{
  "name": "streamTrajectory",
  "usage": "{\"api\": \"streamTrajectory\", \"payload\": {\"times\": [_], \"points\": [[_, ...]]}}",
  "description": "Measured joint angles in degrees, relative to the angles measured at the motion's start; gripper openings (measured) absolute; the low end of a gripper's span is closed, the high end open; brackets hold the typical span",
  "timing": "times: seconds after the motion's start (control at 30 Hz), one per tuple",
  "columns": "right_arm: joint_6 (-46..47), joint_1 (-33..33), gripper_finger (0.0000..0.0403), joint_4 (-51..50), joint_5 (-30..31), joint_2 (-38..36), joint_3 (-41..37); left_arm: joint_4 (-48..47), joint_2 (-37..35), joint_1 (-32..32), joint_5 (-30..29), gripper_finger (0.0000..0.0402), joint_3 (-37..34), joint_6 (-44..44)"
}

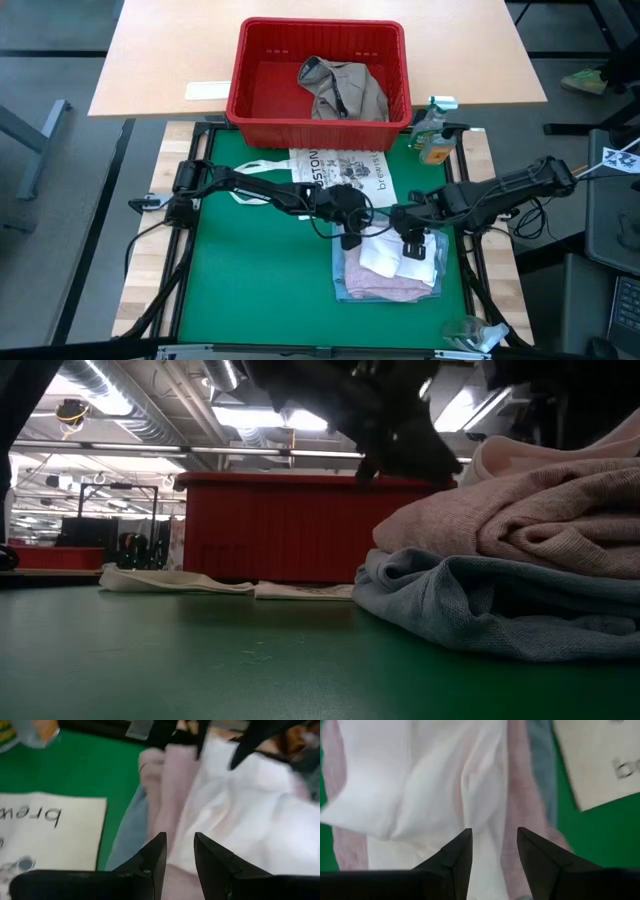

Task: Fold Laundry from Bin
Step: Fold the white underwear from the red laundry basket

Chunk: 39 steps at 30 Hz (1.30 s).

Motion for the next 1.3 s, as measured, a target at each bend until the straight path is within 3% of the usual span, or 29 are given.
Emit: {"api": "streamTrajectory", "payload": {"times": [0.13, 0.33, 0.7, 1.07, 1.3], "points": [[0.05, 0.04, 0.0156, 0.98, 1.44, -0.04, 2.57, 0.28, -0.90, -1.02, 4.04, 0.0094, 0.00, -0.12], [-0.16, 1.68, 0.0156, 10.09, -4.41, -0.04, 2.16, 0.56, -0.90, -5.14, 8.11, 0.0094, 0.00, -0.15], [1.42, 11.02, 0.0156, 23.67, -0.31, 0.02, -7.03, 0.99, 0.97, -12.22, -6.85, 0.0094, 0.00, 3.24], [4.12, 13.92, 0.0156, 23.53, -0.41, 0.07, -9.83, 0.71, 3.29, -12.80, -7.79, 0.0094, 0.02, 3.28], [4.38, 13.92, 0.0156, 14.64, -0.94, 0.07, -3.16, 1.10, 2.33, -12.75, -6.30, 0.0094, 0.00, 3.28]]}}
